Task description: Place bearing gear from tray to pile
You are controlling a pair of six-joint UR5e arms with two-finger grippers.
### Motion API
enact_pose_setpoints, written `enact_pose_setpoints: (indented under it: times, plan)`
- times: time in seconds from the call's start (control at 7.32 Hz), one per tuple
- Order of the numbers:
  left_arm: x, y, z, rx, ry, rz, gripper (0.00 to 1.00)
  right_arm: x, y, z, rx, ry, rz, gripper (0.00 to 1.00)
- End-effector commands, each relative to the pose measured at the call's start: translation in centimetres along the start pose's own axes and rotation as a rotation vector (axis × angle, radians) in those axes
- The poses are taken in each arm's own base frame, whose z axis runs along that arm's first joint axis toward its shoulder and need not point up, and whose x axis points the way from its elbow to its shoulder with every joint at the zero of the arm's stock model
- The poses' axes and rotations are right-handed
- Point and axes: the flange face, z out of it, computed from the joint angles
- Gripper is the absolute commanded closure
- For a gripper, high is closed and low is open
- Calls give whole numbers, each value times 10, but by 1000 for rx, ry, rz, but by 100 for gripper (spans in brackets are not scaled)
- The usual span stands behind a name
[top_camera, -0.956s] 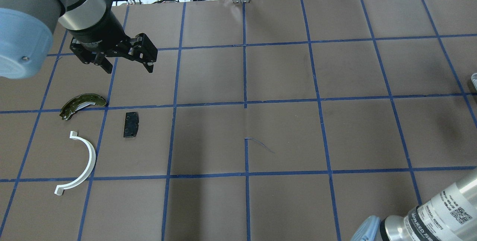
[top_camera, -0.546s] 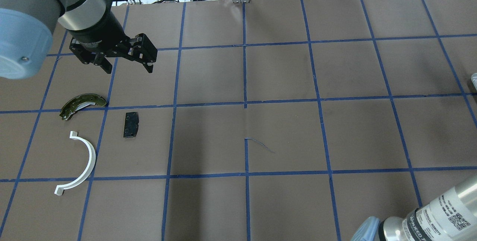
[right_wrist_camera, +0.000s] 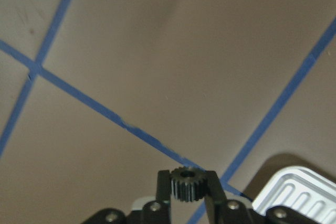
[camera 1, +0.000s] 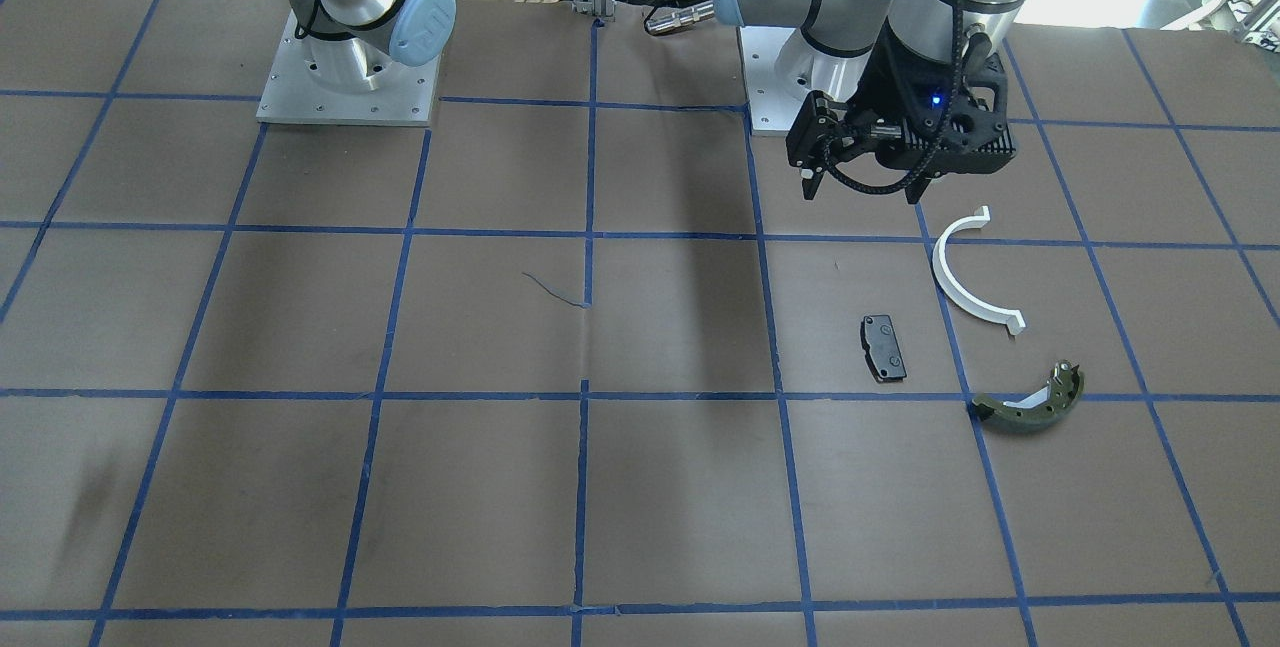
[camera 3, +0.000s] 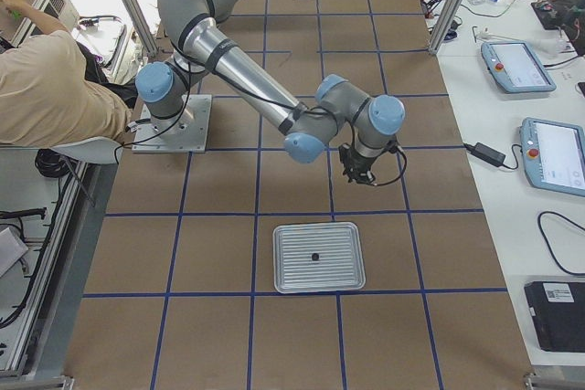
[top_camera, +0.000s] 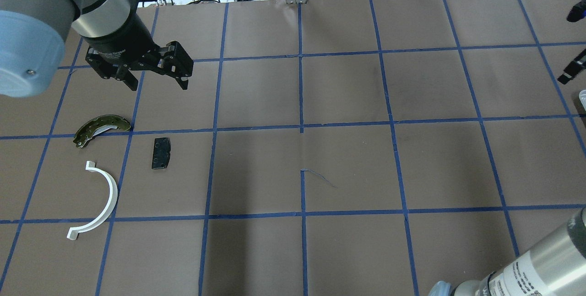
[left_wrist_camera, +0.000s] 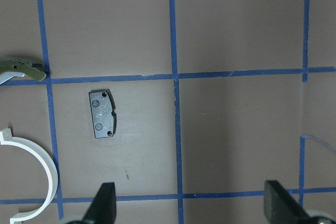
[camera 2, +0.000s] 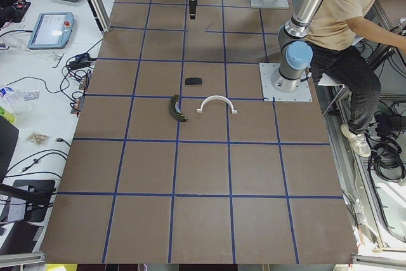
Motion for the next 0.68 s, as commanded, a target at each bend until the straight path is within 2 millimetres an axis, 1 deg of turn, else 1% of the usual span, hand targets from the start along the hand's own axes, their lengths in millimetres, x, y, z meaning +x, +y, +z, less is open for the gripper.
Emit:
enact_pose_setpoints:
  times: [0.0, 0.14, 0.27, 0.41, 0.55]
  plan:
    - [-11, -2, 1, 12, -4, -21, 0, -98, -81, -20, 6, 14, 128, 100]
    - [-15, -3, 5, 8, -1, -30, 0, -147, -113, -26, 25, -2, 191, 100]
    - [-13, -1, 2, 12, -1, -26, 0, -192, -140, -26, 27, -7, 257, 100]
    - [-11, 0, 3, 11, -1, -22, 0, -243, -167, -22, 22, -7, 322, 100]
    - [-11, 1, 3, 5, 0, -22, 0, -295, -190, -21, 29, 0, 383, 100]
